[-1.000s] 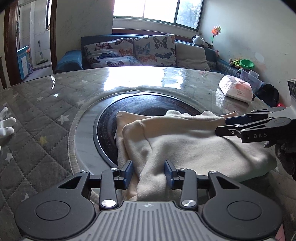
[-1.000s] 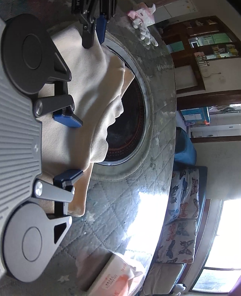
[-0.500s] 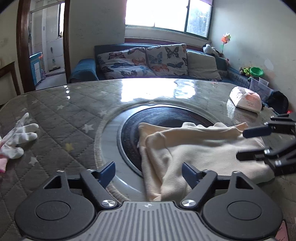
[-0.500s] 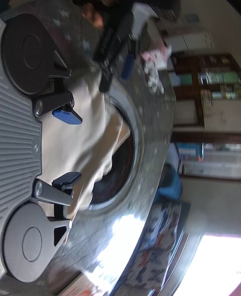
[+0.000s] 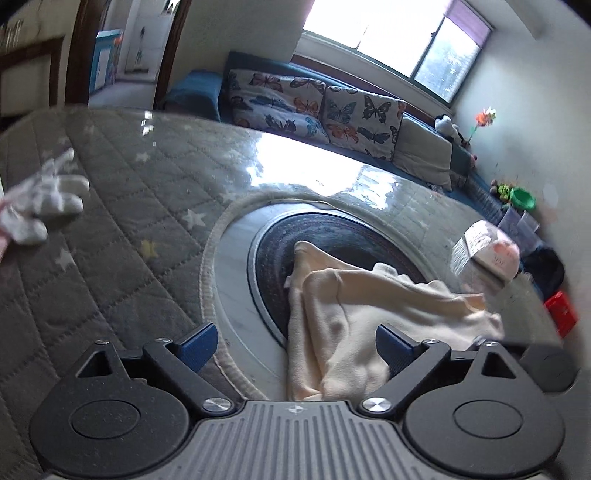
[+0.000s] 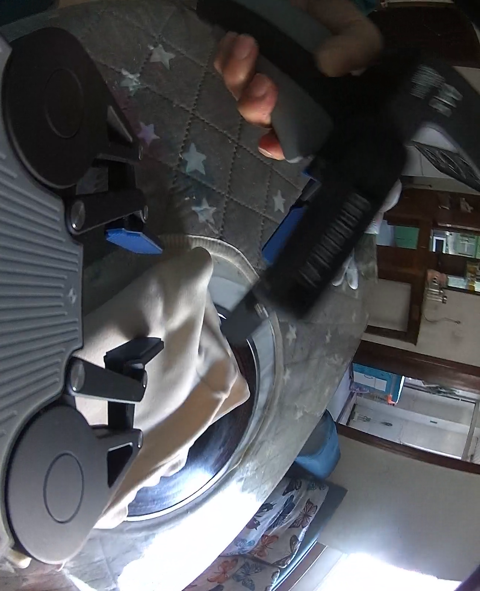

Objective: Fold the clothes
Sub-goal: 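Grasp the sweatshirt edge with the left gripper while the right gripper grasps beside it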

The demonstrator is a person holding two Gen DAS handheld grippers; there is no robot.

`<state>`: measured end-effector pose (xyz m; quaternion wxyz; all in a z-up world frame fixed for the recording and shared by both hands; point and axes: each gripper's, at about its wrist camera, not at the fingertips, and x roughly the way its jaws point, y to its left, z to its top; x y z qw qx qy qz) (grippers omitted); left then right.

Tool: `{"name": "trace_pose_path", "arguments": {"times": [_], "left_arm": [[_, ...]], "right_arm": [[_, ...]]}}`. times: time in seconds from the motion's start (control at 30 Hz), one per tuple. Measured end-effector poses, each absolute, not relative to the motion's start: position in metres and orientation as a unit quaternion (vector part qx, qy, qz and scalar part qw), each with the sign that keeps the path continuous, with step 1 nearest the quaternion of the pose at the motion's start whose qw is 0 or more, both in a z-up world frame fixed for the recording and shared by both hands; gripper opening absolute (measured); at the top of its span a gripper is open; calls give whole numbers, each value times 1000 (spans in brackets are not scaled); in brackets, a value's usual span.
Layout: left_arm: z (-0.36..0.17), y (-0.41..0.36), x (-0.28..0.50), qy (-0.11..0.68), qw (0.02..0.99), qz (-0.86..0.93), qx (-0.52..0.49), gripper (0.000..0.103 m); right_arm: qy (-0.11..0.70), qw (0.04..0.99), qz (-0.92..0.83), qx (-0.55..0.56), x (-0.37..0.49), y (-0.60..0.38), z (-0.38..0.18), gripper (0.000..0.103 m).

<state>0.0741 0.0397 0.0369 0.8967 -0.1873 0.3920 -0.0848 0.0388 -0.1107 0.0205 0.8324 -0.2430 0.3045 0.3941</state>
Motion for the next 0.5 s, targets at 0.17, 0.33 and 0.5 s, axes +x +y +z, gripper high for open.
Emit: {"name": "trace_pose_path", "arguments": {"times": [0.17,0.33,0.5], "left_arm": [[33,42,82,403,879,-87,-240,94],[28,44,88,415,856,-87,-297,93],[18,46,97,423,807,-103,-399,85]], "right_arm": [[305,849,373,-215,45,-114,22,14],[307,861,376,-153,51,-133,41,10],[301,867,380,-119,55,-152,59,10]]}}
